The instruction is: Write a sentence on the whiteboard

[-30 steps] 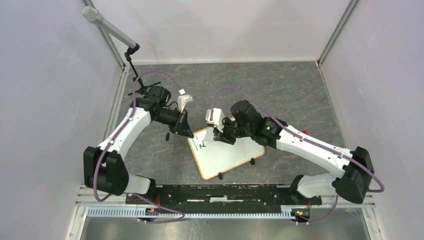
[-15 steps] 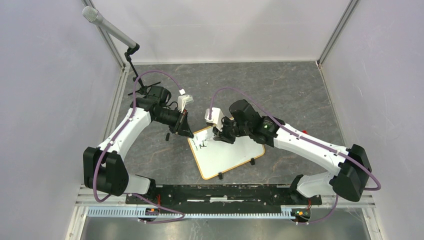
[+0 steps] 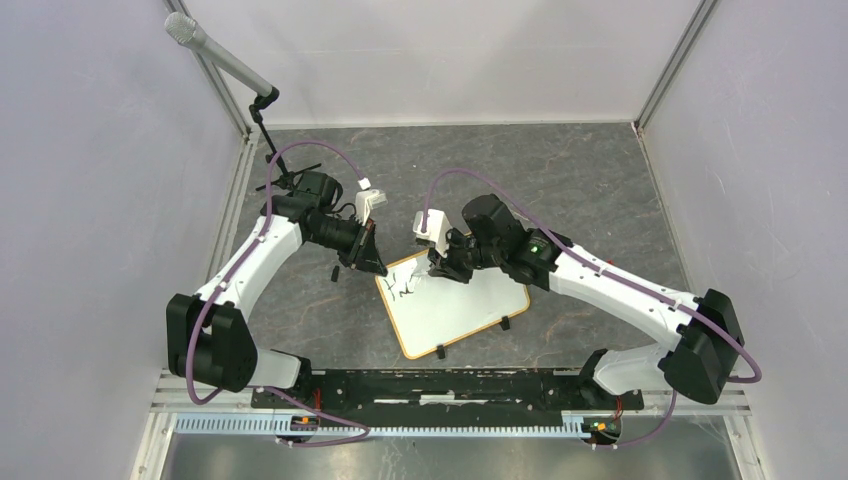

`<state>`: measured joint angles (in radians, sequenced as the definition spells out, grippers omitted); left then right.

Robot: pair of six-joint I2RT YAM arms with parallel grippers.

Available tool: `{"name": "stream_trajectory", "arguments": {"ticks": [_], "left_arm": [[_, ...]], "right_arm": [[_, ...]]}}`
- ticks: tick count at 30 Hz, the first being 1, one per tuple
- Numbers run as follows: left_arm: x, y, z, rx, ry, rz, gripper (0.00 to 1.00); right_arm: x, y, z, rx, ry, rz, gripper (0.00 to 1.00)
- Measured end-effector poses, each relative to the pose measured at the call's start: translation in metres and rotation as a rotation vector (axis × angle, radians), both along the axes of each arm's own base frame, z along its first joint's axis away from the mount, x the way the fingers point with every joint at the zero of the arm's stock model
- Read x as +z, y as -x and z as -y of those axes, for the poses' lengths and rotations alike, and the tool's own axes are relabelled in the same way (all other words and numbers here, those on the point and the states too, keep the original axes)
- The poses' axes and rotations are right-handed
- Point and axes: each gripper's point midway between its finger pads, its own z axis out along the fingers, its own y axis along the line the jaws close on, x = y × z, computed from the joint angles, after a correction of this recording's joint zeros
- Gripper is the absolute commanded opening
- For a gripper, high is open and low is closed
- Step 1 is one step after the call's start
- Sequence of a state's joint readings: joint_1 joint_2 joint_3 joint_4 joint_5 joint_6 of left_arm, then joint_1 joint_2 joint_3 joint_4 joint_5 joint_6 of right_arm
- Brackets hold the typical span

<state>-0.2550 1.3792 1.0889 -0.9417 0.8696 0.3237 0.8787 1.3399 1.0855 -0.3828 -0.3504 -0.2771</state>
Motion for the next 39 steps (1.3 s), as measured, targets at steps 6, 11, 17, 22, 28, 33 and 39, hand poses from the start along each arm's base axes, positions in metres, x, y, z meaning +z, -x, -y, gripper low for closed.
{"name": "stream_trajectory", "arguments": {"ticks": [6,11,17,22,28,33,39], "left_arm": [[0.000,0.000,0.000,0.000,0.000,0.000,0.02],[0.000,0.000,0.000,0.000,0.000,0.000,0.02],[0.000,0.000,0.000,0.000,0.000,0.001,0.02],[0.000,0.000,0.000,-0.001,0.000,0.001,0.02],[0.000,0.000,0.000,-0.001,0.000,0.001,0.02],[0.000,0.000,0.000,-0.001,0.000,0.001,0.02],[0.000,0.000,0.000,-0.002,0.000,0.002,0.03]], "right_arm": [[-0.002,0.003,0.001,0.006,-0.007,-0.007,0.00],[-0.015,0.012,0.008,0.015,0.007,-0.038,0.00],[-0.029,0.030,0.008,0.055,0.027,-0.071,0.00],[-0.031,0.038,0.004,0.082,0.030,-0.080,0.00],[-0.016,0.035,-0.001,0.088,0.006,-0.060,0.00],[-0.002,0.023,-0.002,0.063,-0.021,-0.032,0.00],[-0.004,0.013,0.003,0.019,-0.005,-0.017,0.00]]}}
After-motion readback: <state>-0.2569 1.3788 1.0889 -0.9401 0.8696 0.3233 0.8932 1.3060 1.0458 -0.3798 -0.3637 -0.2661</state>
